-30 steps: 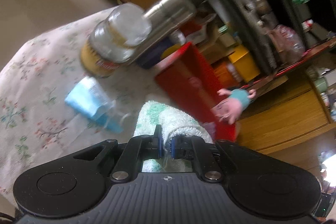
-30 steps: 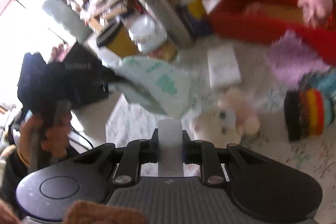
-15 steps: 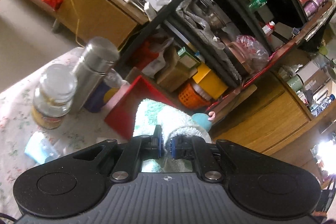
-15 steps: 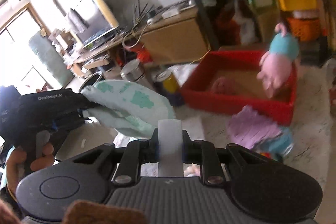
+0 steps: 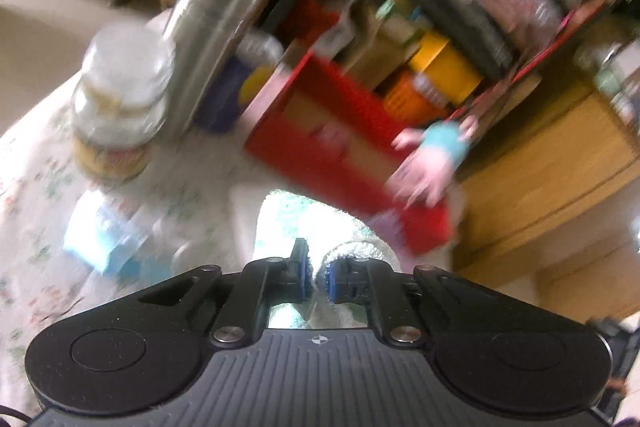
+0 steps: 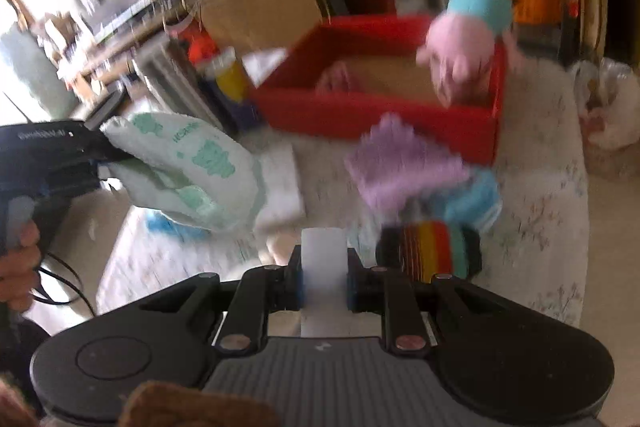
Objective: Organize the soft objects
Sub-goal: 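Carry the white-green towel over the red box with the left gripper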
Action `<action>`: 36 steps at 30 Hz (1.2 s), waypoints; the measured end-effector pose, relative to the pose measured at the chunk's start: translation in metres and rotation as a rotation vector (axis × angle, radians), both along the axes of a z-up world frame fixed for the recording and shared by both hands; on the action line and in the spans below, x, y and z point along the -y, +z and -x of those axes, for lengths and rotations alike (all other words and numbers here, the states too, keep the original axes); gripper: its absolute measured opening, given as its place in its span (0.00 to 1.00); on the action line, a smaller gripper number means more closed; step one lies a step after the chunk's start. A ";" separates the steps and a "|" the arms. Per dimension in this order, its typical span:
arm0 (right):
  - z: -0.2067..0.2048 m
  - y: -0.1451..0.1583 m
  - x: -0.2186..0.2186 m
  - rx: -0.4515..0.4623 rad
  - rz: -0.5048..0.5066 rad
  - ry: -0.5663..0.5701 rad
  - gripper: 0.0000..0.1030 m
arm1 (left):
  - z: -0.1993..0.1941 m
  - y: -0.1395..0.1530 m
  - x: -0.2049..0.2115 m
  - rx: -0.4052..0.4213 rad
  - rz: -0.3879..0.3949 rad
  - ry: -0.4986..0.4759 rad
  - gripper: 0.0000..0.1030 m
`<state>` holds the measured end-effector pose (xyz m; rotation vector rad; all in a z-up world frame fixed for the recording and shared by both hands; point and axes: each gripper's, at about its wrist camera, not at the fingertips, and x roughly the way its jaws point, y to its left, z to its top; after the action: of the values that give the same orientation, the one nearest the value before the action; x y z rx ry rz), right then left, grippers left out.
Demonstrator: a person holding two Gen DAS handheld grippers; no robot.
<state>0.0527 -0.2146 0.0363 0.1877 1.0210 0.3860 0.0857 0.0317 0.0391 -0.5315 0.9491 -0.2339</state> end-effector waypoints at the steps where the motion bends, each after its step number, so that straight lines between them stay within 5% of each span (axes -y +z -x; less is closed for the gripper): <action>1: 0.000 -0.006 -0.004 -0.011 0.022 0.013 0.00 | 0.002 -0.006 0.001 -0.014 -0.022 -0.005 0.06; 6: 0.005 -0.024 -0.010 -0.044 0.071 0.037 0.00 | 0.002 -0.023 0.003 -0.068 -0.045 -0.024 0.06; 10: 0.004 -0.015 -0.004 -0.032 0.038 0.009 0.00 | -0.001 -0.009 0.008 -0.020 -0.010 -0.035 0.06; 16: -0.002 0.023 0.005 0.061 -0.048 -0.039 0.00 | -0.010 0.014 0.010 0.049 0.055 -0.024 0.06; 36: -0.042 0.092 0.026 0.334 -0.067 -0.239 0.00 | -0.056 0.064 0.050 0.258 -0.002 -0.015 0.07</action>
<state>0.0945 -0.2408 0.1279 0.2920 0.6478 0.2243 0.1417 -0.0187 0.1028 -0.4798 0.7020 -0.3071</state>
